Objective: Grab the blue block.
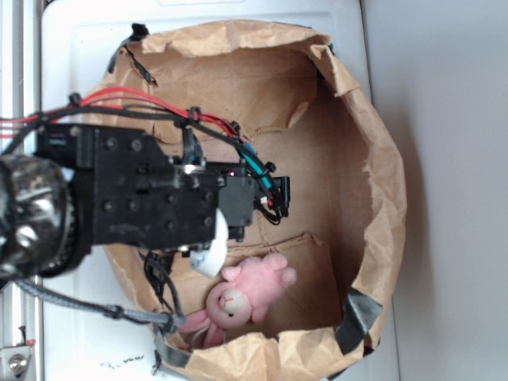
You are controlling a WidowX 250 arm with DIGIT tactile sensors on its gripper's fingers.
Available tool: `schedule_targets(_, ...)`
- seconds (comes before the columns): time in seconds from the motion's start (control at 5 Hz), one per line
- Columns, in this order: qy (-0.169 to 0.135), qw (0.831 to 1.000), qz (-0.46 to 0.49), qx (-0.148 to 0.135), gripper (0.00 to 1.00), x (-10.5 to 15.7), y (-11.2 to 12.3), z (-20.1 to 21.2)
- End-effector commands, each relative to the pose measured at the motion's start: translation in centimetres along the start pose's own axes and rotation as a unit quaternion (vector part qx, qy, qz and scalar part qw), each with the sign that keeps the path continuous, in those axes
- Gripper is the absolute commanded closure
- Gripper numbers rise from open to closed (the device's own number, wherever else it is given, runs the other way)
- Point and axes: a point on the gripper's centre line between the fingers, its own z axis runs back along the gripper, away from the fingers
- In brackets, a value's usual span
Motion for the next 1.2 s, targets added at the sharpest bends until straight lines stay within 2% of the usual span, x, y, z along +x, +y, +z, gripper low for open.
schedule_targets(0.0, -0.061, 0.993, 0.009, -0.097, 0.00, 4.9, -7.6, 2.0)
schedule_targets(0.2, -0.099, 0.990, 0.027, -0.099, 0.00, 4.8, -7.8, 4.3)
schedule_targets(0.4, -0.105, 0.989, 0.033, -0.097, 0.00, 5.3, -7.7, 5.3)
schedule_targets(0.6, -0.087, 0.991, 0.049, -0.095, 0.00, 2.5, -4.8, 2.9)
schedule_targets(1.0, -0.068, 0.992, 0.078, -0.073, 0.00, 1.6, -3.1, 1.7)
